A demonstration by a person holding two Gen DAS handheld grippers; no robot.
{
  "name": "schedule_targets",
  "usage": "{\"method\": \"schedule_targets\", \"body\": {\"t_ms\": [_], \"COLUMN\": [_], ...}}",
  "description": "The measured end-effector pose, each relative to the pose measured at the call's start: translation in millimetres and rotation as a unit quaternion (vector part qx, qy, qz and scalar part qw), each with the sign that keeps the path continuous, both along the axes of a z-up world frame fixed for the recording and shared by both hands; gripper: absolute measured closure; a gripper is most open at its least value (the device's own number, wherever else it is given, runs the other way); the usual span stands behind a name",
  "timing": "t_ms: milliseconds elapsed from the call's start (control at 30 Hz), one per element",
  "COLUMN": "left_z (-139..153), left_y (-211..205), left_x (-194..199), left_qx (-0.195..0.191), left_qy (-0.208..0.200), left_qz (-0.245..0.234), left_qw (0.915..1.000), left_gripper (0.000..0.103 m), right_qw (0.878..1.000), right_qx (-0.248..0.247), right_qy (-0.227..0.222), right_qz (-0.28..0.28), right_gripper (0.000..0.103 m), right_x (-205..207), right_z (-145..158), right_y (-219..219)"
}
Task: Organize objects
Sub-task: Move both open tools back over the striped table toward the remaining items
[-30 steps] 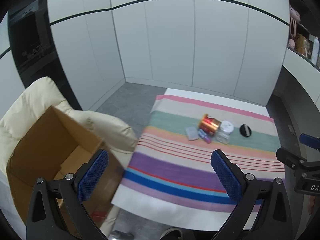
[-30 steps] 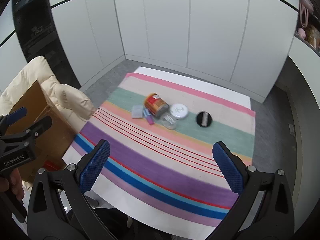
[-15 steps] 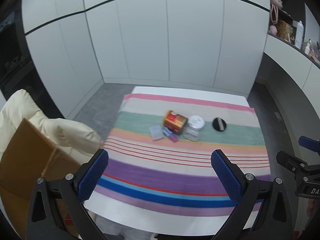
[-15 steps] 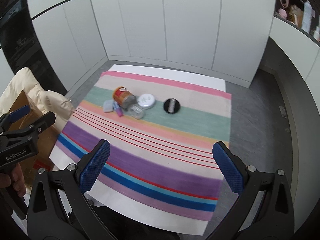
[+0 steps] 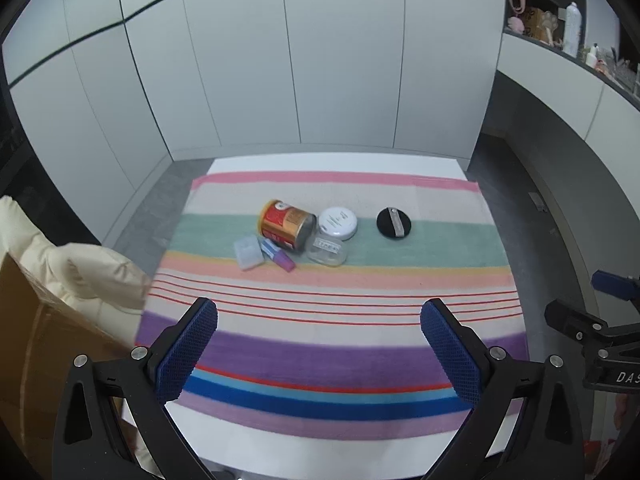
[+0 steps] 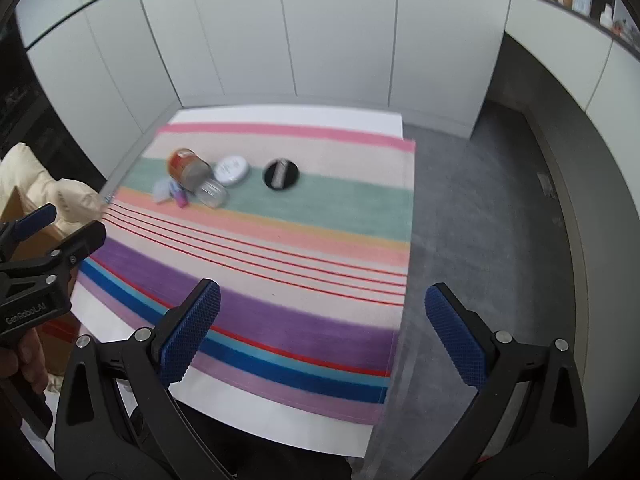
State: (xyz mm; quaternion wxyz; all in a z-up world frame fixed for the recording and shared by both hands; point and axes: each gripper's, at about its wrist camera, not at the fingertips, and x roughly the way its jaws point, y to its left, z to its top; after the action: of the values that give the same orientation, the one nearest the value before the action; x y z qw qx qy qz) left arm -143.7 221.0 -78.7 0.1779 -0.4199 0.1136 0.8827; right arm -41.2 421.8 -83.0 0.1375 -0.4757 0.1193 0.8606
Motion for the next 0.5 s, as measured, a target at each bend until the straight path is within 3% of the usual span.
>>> {"method": "schedule_targets", "body": {"t_ms": [267,500], "left_z": [-46.3,-91.4], "left_y": [4.7,-15.2], "left_x": [-41.7,-83.1], "left_qx": [-0.024,-0.031], "left_qy": [-0.024,-0.040], "left_qz": [0.014,0.065], "left_qw": [0.9993,0.9966], "left_gripper": [0.005,0.011], "right_qw": [0.999,0.998], "right_qx": [-0.025,-0.024], "right_qy": [-0.030,-0.043], "right_qz": [0.007,0.034], "right_gripper": [0.000,0.007], "right_x": [-40.5,-88.1], "right_z": [-52.3,-97.7], "right_y": [6.3,-2.4]}}
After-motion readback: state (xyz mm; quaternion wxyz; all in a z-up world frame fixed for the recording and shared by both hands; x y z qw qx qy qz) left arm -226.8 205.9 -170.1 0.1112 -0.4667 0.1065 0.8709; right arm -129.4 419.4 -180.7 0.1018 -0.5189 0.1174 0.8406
